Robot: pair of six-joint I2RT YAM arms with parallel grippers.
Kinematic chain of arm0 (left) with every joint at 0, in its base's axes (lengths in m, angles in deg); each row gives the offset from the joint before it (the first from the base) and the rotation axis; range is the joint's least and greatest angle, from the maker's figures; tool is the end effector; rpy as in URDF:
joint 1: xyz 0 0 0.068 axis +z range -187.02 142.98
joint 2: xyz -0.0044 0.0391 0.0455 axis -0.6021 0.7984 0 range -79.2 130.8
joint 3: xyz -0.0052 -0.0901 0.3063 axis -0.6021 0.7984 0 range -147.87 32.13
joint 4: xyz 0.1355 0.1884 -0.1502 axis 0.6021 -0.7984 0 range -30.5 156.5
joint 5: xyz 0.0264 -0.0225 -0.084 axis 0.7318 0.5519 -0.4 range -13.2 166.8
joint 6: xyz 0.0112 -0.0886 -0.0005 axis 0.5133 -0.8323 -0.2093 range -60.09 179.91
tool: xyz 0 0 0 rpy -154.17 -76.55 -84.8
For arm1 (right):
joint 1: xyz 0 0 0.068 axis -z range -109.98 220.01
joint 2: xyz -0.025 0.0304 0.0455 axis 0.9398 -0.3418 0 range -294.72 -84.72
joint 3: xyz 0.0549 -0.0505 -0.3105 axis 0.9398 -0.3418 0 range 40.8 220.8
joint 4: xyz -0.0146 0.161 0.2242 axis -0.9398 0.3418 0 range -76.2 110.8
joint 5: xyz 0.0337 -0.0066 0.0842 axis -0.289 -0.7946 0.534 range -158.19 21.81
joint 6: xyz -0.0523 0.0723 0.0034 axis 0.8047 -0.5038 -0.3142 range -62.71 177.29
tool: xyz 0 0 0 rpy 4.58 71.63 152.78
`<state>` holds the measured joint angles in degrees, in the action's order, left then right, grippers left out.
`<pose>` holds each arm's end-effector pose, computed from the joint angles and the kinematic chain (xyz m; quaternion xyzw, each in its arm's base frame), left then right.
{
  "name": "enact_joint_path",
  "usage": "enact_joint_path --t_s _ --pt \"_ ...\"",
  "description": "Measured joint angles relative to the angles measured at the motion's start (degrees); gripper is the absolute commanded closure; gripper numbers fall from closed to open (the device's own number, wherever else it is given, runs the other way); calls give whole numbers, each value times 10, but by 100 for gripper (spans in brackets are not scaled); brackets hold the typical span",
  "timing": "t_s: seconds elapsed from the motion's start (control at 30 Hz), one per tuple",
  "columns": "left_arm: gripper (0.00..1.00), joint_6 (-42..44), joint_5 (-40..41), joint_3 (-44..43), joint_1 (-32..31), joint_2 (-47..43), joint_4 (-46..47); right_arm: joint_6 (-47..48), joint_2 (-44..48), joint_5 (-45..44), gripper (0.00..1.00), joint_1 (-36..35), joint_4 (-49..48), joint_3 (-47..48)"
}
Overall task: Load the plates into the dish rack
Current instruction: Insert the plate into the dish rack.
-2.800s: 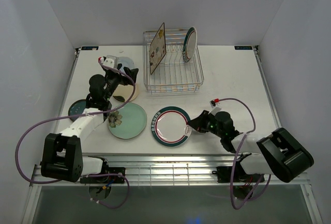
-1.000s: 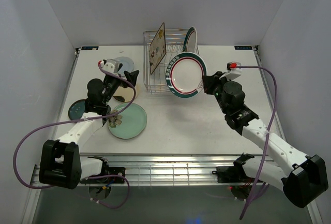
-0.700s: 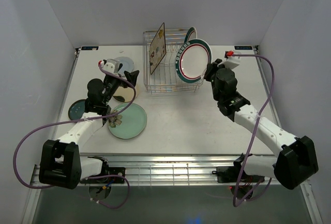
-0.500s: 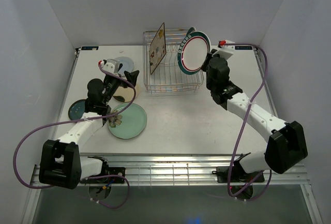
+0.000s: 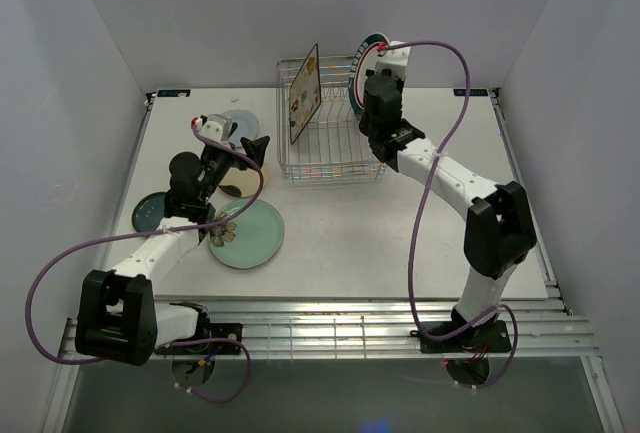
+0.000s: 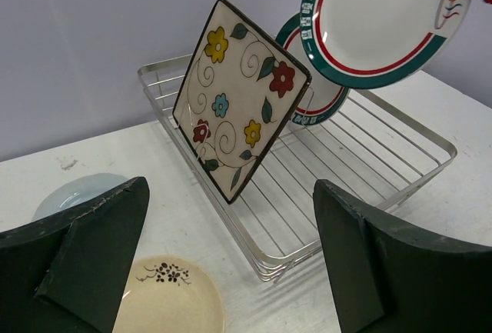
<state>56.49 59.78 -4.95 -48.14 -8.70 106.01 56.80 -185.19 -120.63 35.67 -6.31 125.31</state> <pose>0.3056 -0.0837 0.3297 0.1542 0.6523 -0.1912 0.7170 0.4206 0.2108 0.4149 0.1317 0.6787 -0.0904 0.7169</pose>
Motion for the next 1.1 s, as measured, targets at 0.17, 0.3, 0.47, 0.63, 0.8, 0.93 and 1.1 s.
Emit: enact_joint_path --t_s 0.17,0.3,0.47,0.63,0.8,0.93,1.1 --pt "2 0 1 0 0 0 0 55 -82 -32 92 -9 -11 69" --pt "2 2 1 0 -1 1 0 92 -130 -47 92 -10 -14 114" --pt "2 5 1 0 -2 6 0 143 -174 -65 92 -10 -34 164" --pt "2 5 1 0 -3 10 1 190 -199 -79 92 -10 -74 182" --pt "2 6 1 0 -3 16 1 229 -230 -89 92 -10 -107 202" --pt "2 7 1 0 -3 18 2 246 -255 -88 92 -10 -118 223" --pt "2 7 1 0 -3 22 4 263 -292 -86 92 -10 -126 258"
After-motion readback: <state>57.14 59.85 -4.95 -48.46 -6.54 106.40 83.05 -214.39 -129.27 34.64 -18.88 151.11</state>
